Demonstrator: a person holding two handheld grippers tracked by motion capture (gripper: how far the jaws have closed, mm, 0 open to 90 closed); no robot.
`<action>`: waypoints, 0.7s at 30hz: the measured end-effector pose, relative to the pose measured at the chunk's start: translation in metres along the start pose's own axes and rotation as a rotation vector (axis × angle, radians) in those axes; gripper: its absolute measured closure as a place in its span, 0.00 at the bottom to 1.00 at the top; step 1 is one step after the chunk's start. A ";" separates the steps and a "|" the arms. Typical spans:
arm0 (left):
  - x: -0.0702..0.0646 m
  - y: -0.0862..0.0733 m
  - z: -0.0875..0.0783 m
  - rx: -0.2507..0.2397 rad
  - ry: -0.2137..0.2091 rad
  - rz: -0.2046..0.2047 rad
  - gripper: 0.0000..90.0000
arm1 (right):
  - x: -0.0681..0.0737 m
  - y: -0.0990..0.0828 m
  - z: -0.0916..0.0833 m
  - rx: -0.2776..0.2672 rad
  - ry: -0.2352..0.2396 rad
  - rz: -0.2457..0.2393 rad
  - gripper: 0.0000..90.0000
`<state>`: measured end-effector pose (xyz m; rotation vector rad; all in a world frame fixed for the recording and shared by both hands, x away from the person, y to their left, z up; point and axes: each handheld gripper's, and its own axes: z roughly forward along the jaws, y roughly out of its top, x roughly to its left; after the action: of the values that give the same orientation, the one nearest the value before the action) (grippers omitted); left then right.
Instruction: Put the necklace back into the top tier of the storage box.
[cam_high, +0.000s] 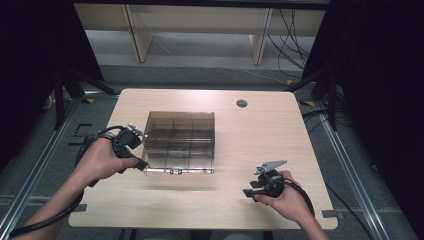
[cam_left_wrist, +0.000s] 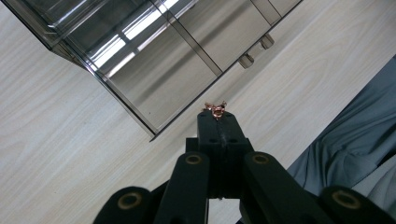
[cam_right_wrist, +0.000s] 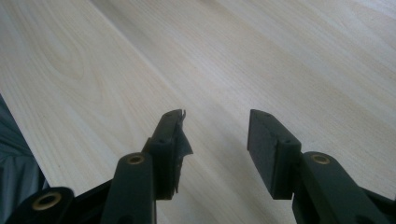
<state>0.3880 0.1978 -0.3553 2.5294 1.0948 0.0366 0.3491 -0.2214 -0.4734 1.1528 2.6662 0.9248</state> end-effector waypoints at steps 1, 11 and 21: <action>0.001 0.001 0.000 -0.002 -0.002 -0.004 1.00 | 0.000 0.000 -0.001 0.012 -0.001 -0.005 0.62; 0.005 0.006 -0.001 -0.005 0.016 -0.012 1.00 | 0.000 0.000 -0.001 0.006 -0.001 -0.002 0.62; 0.008 0.010 -0.002 -0.005 0.022 -0.015 1.00 | 0.000 -0.001 -0.001 0.013 -0.002 -0.002 0.62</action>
<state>0.4003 0.1976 -0.3504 2.5217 1.1208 0.0629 0.3485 -0.2221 -0.4732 1.1530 2.6753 0.9061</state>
